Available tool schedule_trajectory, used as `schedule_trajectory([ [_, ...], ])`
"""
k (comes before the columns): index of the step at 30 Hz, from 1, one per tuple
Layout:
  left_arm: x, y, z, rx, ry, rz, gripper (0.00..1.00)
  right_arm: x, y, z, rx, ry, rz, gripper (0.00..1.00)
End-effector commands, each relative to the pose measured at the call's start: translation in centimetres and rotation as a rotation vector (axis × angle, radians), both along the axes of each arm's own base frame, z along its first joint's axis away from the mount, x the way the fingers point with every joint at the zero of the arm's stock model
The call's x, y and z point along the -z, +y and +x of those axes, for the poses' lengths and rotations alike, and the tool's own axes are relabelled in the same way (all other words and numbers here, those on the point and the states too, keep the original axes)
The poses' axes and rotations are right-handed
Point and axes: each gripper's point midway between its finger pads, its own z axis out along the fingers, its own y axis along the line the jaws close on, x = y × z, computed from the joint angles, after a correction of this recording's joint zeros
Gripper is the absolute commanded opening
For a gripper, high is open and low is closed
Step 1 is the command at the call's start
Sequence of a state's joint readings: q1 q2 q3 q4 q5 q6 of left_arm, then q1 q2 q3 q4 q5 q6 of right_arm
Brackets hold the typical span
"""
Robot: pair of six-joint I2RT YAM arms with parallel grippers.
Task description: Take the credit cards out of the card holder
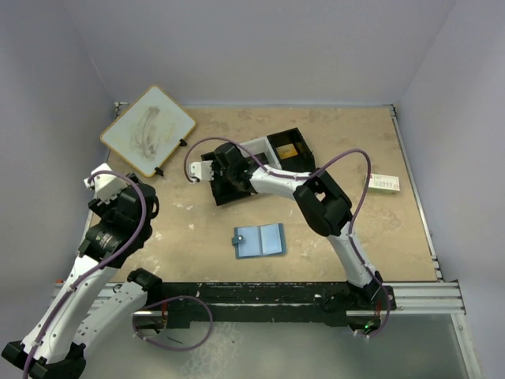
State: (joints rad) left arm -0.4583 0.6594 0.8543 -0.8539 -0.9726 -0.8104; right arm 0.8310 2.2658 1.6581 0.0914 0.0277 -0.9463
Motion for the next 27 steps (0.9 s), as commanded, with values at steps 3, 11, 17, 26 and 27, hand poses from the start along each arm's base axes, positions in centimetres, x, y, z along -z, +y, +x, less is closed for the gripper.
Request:
schedule_trajectory([
  [3,-0.6,0.1,0.2,-0.018,-0.027,-0.008,0.73,-1.4,0.6,-0.7,-0.036,0.042,0.010,0.19],
  [11,-0.3,-0.1,0.4,-0.008,-0.013,-0.005,0.72,-3.4,1.0,-1.5,-0.049,0.065,0.065,0.32],
  [17,-0.2,-0.2,0.5,-0.002,-0.006,-0.003,0.72,-6.8,1.5,-2.2,-0.039,0.065,0.191,0.39],
  [26,-0.1,-0.4,0.6,0.013,0.001,-0.005,0.72,-14.9,0.2,-3.1,0.138,0.096,0.501,0.43],
  [27,-0.1,-0.5,0.6,0.014,0.000,-0.007,0.72,-16.2,-0.6,-3.4,0.210,0.128,0.584,0.45],
])
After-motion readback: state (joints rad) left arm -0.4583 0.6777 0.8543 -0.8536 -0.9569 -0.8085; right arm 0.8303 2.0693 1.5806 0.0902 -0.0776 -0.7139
